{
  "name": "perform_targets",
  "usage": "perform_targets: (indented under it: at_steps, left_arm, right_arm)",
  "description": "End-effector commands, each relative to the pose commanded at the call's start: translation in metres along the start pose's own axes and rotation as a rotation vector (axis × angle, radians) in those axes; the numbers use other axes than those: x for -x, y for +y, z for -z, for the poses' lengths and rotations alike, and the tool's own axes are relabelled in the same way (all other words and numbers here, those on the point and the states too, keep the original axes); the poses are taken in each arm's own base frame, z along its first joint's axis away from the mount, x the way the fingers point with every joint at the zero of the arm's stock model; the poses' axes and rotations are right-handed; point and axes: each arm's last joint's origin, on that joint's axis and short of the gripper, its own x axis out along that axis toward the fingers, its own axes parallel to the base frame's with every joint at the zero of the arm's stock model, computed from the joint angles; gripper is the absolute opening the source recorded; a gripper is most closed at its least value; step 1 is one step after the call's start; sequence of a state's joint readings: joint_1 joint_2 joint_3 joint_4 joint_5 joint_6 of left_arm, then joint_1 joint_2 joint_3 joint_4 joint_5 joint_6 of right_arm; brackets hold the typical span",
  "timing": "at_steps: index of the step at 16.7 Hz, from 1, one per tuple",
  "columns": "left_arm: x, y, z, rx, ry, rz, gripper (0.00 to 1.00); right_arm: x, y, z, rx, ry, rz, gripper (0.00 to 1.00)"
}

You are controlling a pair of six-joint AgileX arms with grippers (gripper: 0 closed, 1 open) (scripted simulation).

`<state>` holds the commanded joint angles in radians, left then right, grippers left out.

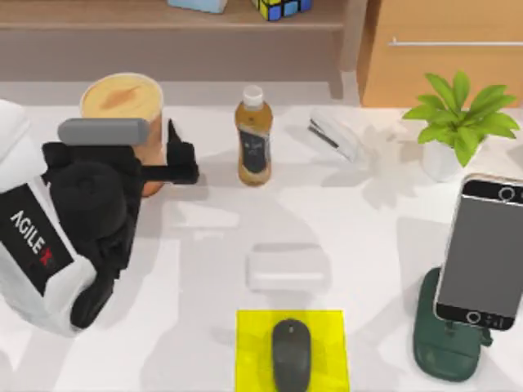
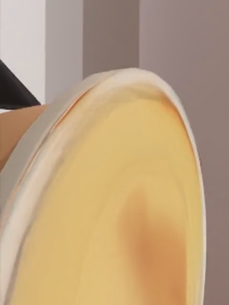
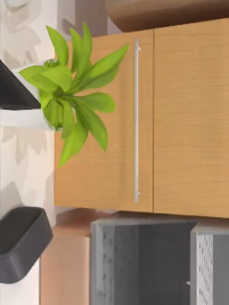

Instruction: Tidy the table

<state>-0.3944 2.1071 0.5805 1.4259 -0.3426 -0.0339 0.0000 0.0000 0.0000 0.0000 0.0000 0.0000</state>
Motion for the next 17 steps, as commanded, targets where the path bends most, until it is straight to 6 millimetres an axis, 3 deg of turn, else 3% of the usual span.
perform_targets:
  at_steps: [4,17]
  left_arm:
    - [-0.0015,0.0001,0.0,0.0,0.0,0.0,1.0]
    - [-0.0015,0.0001,0.0,0.0,0.0,0.0,0.02]
  right_arm:
    - [0.0,0.0,0.0,0.0,0.0,0.0,1.0]
    - [0.0,0.0,0.0,0.0,0.0,0.0,1.0]
